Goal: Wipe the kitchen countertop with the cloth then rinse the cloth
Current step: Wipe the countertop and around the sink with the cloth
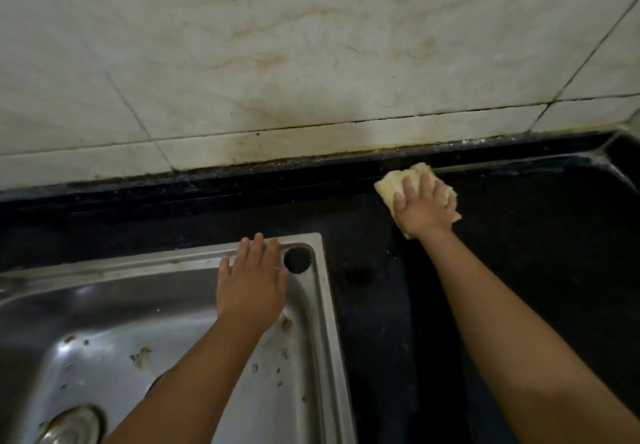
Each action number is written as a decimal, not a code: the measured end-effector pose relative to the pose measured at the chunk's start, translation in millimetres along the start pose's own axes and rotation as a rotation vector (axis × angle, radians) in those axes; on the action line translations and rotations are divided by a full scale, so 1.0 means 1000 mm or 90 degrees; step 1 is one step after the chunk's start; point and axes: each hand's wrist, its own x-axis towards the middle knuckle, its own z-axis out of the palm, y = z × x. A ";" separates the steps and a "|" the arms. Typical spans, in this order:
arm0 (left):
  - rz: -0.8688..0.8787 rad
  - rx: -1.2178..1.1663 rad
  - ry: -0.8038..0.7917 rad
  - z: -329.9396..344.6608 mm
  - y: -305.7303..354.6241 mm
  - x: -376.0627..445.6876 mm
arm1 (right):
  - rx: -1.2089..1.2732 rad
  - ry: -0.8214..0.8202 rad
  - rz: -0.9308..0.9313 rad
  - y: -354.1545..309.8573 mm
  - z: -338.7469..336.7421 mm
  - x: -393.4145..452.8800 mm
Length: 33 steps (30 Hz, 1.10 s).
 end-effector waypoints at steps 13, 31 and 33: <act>0.114 -0.082 0.019 0.026 0.047 -0.035 | -0.104 0.075 -0.394 0.084 0.073 -0.217; 0.101 -0.072 0.006 0.074 -0.028 -0.285 | 0.056 0.120 -0.222 0.084 0.101 -0.424; 0.041 -0.078 0.004 0.077 -0.057 -0.326 | 0.091 0.080 -0.264 0.075 0.108 -0.457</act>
